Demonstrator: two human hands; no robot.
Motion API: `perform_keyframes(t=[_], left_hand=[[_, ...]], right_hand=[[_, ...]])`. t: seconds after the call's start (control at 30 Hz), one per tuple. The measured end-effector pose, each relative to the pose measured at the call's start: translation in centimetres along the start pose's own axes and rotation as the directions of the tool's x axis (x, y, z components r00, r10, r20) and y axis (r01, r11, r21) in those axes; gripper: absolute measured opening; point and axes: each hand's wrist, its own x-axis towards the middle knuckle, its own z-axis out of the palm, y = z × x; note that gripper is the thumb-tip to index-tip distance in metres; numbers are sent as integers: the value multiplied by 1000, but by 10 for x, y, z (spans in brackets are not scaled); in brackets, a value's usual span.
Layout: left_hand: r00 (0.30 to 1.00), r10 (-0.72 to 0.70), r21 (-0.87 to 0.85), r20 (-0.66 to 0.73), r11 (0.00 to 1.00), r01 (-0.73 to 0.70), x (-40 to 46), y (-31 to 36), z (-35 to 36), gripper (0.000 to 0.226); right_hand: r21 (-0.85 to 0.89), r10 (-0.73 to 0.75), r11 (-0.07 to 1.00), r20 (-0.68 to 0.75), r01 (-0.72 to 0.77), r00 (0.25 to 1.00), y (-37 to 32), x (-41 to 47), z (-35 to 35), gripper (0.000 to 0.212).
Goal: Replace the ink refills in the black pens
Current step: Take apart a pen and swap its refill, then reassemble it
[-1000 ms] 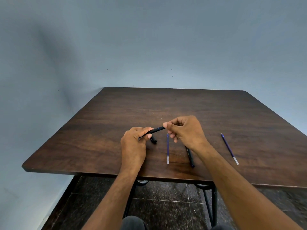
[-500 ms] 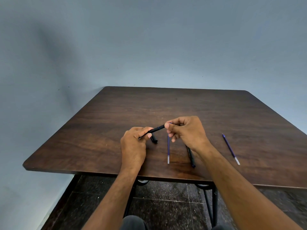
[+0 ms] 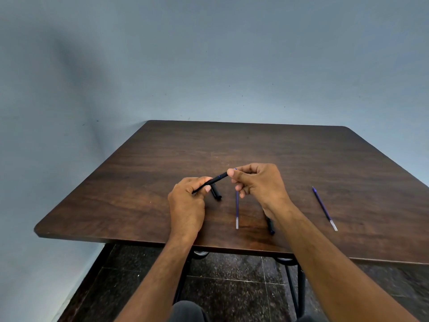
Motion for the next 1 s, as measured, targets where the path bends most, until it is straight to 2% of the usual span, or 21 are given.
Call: perform_keyframes(t=[0.07,0.13,0.23,0.33,0.6,0.8,1.0], left_hand=[[999,-37,-45,-30,998,36,1,0,0,39],[997,-57,-65,-54,996,54,1,0,0,40],[997,-66,-67,-50,996,63,2,0,0,38],[998,-56,-60,-39,997,54,2,-1,0,35],[997,-61,-73,-52,996,57,3,-4,1,32],[997,-63,-58,-41,997,60,3,-4,2,27],[998,-57,-46,-32,997,55,3,-4,2,28]], right_hand=[[-73,18,997,-37,-21,999,1,2,2,16],[-251,10,968,-47,-22,999,1,5,5,13],[-494,3,870,21,8,1000,-4,8,19,19],[-614,29,789,77,25,997,-7,11,34,18],[-742,110,671,90,-7,990,-7,14,50,23],[-752,139,658,71,-39,988,-10,13,51,33],[-708,116,705,65,-36,991,-11,8,43,15]])
